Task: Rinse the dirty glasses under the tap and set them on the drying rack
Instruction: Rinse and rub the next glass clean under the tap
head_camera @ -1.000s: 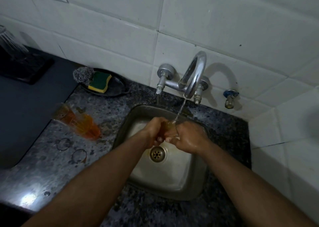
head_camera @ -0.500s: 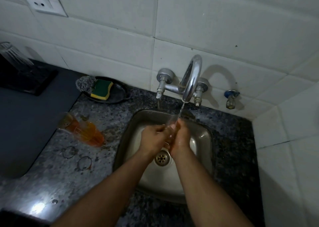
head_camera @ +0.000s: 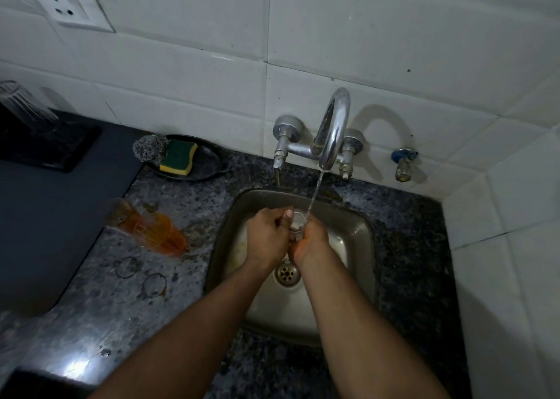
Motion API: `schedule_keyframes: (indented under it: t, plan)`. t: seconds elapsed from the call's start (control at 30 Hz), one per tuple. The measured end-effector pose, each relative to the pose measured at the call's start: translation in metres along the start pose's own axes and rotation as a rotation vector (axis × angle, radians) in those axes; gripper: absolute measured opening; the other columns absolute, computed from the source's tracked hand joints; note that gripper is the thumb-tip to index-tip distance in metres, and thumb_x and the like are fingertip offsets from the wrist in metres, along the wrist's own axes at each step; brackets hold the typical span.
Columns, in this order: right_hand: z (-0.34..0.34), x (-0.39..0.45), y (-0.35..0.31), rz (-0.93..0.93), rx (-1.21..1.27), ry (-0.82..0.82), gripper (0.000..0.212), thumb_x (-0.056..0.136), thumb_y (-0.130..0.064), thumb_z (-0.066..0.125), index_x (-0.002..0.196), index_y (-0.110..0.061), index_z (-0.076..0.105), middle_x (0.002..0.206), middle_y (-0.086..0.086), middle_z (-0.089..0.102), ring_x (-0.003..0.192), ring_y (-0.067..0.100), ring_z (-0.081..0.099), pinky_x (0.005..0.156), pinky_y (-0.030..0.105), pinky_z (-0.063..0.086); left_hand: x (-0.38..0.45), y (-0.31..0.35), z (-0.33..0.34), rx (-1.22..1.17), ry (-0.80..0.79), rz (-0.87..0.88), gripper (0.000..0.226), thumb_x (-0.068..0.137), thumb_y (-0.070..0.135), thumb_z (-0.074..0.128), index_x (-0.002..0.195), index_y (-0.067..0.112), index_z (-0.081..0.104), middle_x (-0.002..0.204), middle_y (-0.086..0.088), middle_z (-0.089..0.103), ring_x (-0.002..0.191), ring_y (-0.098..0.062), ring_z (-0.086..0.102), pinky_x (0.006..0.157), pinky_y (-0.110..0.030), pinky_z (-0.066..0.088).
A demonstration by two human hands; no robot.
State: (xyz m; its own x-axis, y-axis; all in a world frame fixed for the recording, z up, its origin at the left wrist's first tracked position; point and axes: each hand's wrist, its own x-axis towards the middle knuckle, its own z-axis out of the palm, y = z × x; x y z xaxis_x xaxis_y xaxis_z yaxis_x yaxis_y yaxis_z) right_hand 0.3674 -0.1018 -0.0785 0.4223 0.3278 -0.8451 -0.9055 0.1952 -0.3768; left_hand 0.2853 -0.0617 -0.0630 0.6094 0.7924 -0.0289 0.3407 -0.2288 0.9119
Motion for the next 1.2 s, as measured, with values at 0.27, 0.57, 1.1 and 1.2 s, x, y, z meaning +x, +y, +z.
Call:
schedule_keyframes:
  t: [0.27, 0.57, 1.1, 1.2]
  plan:
    - [-0.006, -0.036, 0.016, -0.413, -0.259, 0.050, 0.052, 0.090, -0.023, 0.081, 0.123, -0.018, 0.041, 0.117, 0.012, 0.067, 0.096, 0.021, 0.073, 0.078, 0.038, 0.064, 0.009, 0.016, 0.000, 0.012, -0.094, -0.233, 0.031, 0.104, 0.032, 0.043, 0.081, 0.018, 0.059, 0.078, -0.006, 0.068, 0.077, -0.028, 0.066, 0.069, -0.043, 0.057]
    - [-0.001, -0.045, -0.016, -0.614, -0.513, 0.260, 0.040, 0.104, -0.056, 0.051, 0.092, -0.020, 0.065, 0.086, 0.002, 0.071, 0.078, 0.019, 0.070, 0.064, 0.030, 0.055, -0.011, 0.027, 0.000, -0.333, -0.323, -0.354, 0.027, 0.106, 0.030, 0.049, 0.103, 0.012, 0.069, 0.087, -0.009, 0.073, 0.075, -0.021, 0.070, 0.063, -0.036, 0.058]
    - [-0.009, -0.027, -0.014, -0.685, -0.822, -0.113, 0.041, 0.108, -0.035, 0.055, 0.148, -0.029, 0.053, 0.130, -0.004, 0.067, 0.117, 0.015, 0.066, 0.092, 0.031, 0.055, 0.013, 0.026, -0.001, -0.739, -0.452, -0.757, 0.063, 0.102, 0.068, 0.035, 0.121, 0.024, 0.075, 0.108, -0.008, 0.076, 0.076, -0.019, 0.063, 0.065, -0.032, 0.043]
    - [-0.022, -0.022, -0.009, -0.557, -0.597, -0.337, 0.064, 0.101, -0.020, 0.065, 0.156, -0.042, 0.040, 0.138, -0.008, 0.064, 0.124, 0.016, 0.066, 0.093, 0.031, 0.058, 0.024, 0.023, -0.003, -0.804, -0.392, -0.882, 0.065, 0.105, 0.062, 0.030, 0.118, 0.017, 0.075, 0.115, -0.010, 0.076, 0.095, -0.025, 0.068, 0.084, -0.039, 0.047]
